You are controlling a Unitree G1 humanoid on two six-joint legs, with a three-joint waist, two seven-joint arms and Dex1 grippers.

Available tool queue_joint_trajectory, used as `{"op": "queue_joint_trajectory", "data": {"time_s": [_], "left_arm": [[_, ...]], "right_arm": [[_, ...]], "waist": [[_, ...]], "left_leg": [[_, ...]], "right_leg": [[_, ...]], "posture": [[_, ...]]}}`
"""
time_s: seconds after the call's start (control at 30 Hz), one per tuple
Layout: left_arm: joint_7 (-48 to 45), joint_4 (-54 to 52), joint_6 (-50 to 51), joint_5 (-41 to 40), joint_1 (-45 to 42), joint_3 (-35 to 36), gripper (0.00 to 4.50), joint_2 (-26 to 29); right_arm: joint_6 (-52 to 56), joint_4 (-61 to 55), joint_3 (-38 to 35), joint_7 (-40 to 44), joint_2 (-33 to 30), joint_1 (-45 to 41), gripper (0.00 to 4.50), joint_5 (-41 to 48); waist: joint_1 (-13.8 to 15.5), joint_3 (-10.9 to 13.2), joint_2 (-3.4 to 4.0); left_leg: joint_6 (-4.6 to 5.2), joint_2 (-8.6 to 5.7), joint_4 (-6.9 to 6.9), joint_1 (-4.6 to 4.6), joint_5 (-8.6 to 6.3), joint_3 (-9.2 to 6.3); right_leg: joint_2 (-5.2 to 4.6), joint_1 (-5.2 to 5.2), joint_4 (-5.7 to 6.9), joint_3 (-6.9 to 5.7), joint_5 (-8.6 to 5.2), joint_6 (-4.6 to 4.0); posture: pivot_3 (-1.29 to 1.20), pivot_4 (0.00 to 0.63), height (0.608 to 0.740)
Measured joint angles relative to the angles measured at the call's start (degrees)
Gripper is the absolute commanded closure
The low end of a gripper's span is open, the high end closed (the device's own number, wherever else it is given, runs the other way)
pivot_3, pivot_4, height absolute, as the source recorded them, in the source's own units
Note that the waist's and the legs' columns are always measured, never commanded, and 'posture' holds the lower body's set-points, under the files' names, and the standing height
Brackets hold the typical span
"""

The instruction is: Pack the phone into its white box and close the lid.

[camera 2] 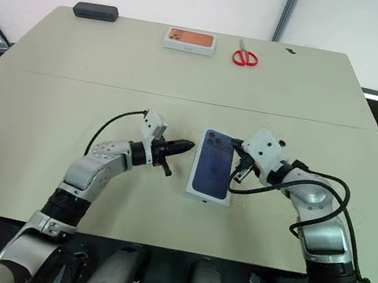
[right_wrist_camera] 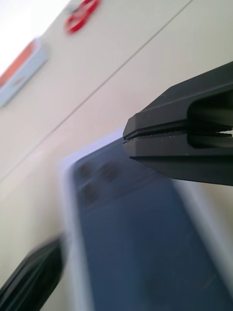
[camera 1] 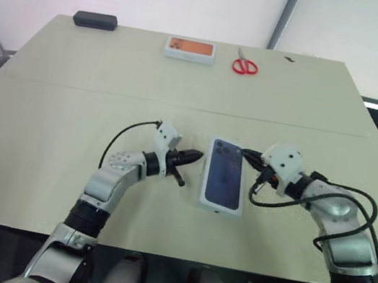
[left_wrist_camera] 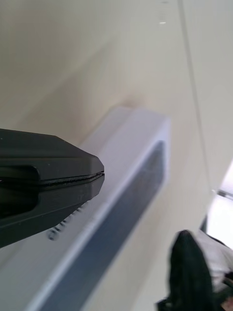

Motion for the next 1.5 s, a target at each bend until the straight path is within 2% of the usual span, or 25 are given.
{"op": "queue_joint_trajectory", "data": {"time_s": [0.2,0.43,0.77,1.03,1.23,1.37,1.5], "left_arm": [[0.24,0.15,0.89,-1.58,-4.48,1.57,4.5,-0.91],[-0.74,6.88,-4.22,4.86,-2.35,-6.92,4.5,-2.97],[-2.12,6.79,-5.85,5.38,-1.66,-6.78,4.5,-1.95],[1.48,9.55,-5.21,4.64,-4.68,-2.72,4.5,-4.82],[2.22,14.84,-10.23,8.65,-6.59,-4.03,4.5,-4.44],[2.11,15.66,-12.11,10.64,-6.85,-4.94,4.5,-4.49],[1.46,15.11,-12.08,10.99,-6.36,-5.42,4.5,-4.3]], "right_arm": [[1.25,-4.12,5.77,3.5,-0.6,5.39,4.45,0.87],[-1.89,-3.78,9.97,3.52,-2.0,5.67,4.45,-5.09],[-2.39,-2.11,8.11,3.63,-2.55,5.53,4.45,-4.93],[0.44,1.82,4.02,2.66,-0.98,1.13,4.45,-1.36],[-0.77,8.1,4.87,-1.67,0.2,-2.48,4.45,-6.12],[-3.25,10.44,8.4,-2.64,-0.73,-3.94,4.45,-11.51],[-3.34,10.41,7.76,-2.09,-0.69,-3.39,4.45,-10.88]], "waist": [[-0.07,-0.02,-0.01],[-0.26,-0.03,-0.03],[-0.14,-0.15,-0.06],[-0.17,-0.13,-0.07],[-0.1,-0.13,-0.07],[-0.12,-0.17,-0.06],[-0.06,-0.26,-0.14]], "left_leg": [[0.0,-0.04,0.02,0.01,0.0,0.05],[0.0,-0.02,0.0,0.07,0.0,0.1],[0.0,-0.01,0.01,0.11,0.0,0.01],[0.0,-0.02,0.01,0.08,0.0,0.01],[-0.01,-0.05,0.0,0.06,0.01,0.11],[-0.03,-0.05,0.02,0.12,0.02,0.12],[-0.03,-0.04,0.02,0.13,0.01,0.1]], "right_leg": [[-0.02,0.04,-0.01,-0.03,0.0,0.01],[0.04,0.05,0.0,-0.01,0.0,0.01],[0.02,0.11,0.0,-0.02,0.0,0.01],[0.03,0.05,0.02,-0.01,0.0,0.01],[0.02,0.02,0.02,-0.02,0.0,0.01],[0.02,0.11,0.04,-0.02,0.0,0.01],[0.01,0.15,0.03,-0.02,0.0,0.01]], "posture": [[0.0,0.15,0.74],[0.0,0.15,0.74],[0.0,0.15,0.74],[0.0,0.15,0.74],[0.0,0.15,0.74],[0.0,0.15,0.74],[0.0,0.15,0.74]]}}
